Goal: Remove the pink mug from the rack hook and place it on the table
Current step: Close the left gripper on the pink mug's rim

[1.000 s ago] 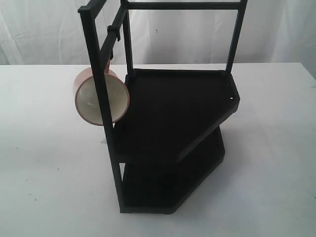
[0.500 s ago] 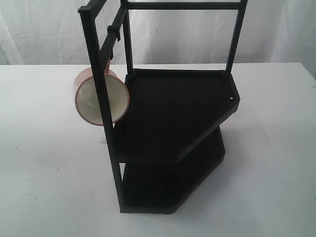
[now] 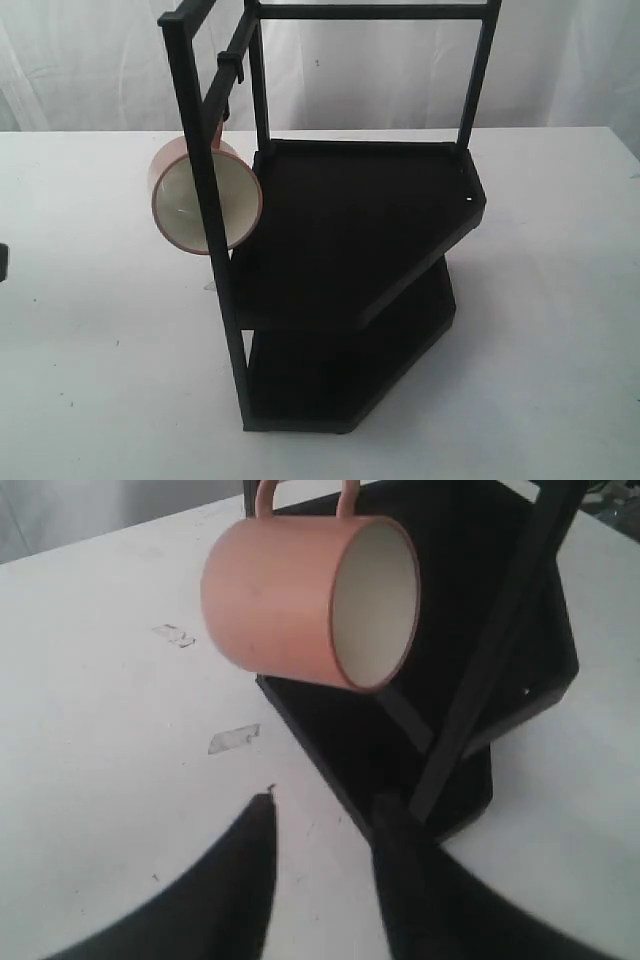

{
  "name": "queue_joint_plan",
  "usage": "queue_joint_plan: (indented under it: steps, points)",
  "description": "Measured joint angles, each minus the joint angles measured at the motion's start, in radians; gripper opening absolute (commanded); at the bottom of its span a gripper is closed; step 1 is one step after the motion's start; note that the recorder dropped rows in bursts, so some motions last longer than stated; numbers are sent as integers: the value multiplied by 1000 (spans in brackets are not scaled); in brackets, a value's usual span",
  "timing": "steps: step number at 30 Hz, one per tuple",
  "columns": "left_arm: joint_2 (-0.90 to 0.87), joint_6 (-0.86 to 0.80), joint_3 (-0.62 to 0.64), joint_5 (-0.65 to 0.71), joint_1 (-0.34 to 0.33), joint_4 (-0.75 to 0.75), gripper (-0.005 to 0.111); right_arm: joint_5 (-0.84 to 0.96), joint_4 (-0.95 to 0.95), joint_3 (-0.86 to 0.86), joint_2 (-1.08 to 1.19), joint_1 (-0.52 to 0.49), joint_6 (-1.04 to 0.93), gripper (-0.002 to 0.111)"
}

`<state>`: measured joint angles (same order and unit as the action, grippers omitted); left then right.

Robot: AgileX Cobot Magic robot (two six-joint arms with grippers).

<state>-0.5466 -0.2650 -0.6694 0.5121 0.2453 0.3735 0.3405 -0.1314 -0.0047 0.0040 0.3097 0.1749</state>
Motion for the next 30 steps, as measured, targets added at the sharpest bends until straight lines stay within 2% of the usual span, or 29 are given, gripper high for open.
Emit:
queue_joint_plan:
  steps: [5, 10, 14, 20, 30]
  points:
    - [-122, -191, 0, -61, 0, 236, 61, 0, 0, 0, 0, 0, 0, 0]
    - [-252, -389, 0, -183, 0, 425, 61, 0, 0, 0, 0, 0, 2, 0]
    - [-346, -637, 0, -209, 2, 642, 61, 0, 0, 0, 0, 0, 2, 0]
    - [-362, -747, 0, -323, 58, 709, 61, 0, 0, 0, 0, 0, 2, 0]
    - [-460, -783, 0, -457, 108, 711, 61, 0, 0, 0, 0, 0, 2, 0]
